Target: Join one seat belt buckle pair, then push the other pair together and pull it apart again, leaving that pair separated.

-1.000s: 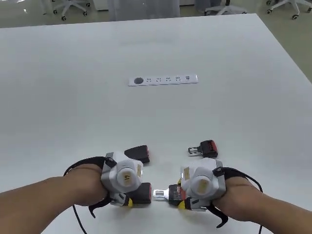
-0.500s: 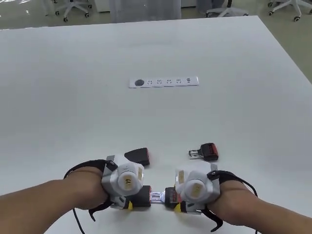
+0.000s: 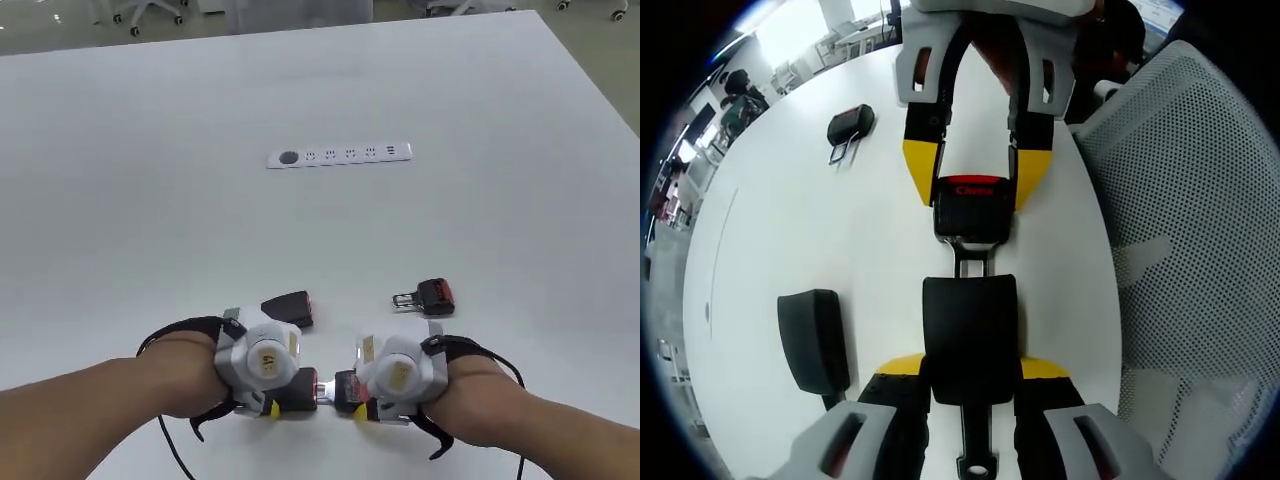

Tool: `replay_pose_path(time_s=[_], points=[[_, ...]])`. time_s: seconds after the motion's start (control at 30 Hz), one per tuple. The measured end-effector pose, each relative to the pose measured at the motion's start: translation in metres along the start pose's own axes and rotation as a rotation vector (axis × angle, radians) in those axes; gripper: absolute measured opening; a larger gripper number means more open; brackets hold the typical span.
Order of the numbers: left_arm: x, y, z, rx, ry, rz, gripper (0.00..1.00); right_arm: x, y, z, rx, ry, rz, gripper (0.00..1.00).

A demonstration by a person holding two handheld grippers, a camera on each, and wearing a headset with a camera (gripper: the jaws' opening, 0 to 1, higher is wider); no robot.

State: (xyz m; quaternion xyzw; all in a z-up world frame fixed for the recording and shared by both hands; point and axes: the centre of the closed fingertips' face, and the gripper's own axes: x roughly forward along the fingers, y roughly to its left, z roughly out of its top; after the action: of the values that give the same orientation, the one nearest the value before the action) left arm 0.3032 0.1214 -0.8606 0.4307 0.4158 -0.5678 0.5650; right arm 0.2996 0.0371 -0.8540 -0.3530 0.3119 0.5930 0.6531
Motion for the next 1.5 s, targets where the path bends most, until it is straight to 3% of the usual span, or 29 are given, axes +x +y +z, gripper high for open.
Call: replay_pose_path(time_s=[0.13, 0.27, 0.5, 0.8, 1.5], points=[[0.0, 0.0, 0.0, 0.003, -0.017, -0.012, 0.32, 0.001, -0.001, 0.001, 0.013, 0.0, 0.001, 0.31], [0.001, 0.0, 0.002, 0.014, 0.004, -0.016, 0.32, 0.002, -0.001, 0.004, 0.016, 0.01, 0.002, 0.3], [0.002, 0.0, 0.001, 0.008, 0.004, -0.013, 0.32, 0.005, -0.002, 0.007, 0.022, 0.028, 0.004, 0.3], [0.001, 0.0, 0.001, 0.009, 0.002, -0.012, 0.32, 0.011, -0.001, 0.018, 0.03, 0.01, 0.004, 0.29], [0.001, 0.0, -0.001, -0.026, -0.023, 0.001, 0.32, 0.007, -0.001, 0.014, 0.03, -0.019, 0.011, 0.31]])
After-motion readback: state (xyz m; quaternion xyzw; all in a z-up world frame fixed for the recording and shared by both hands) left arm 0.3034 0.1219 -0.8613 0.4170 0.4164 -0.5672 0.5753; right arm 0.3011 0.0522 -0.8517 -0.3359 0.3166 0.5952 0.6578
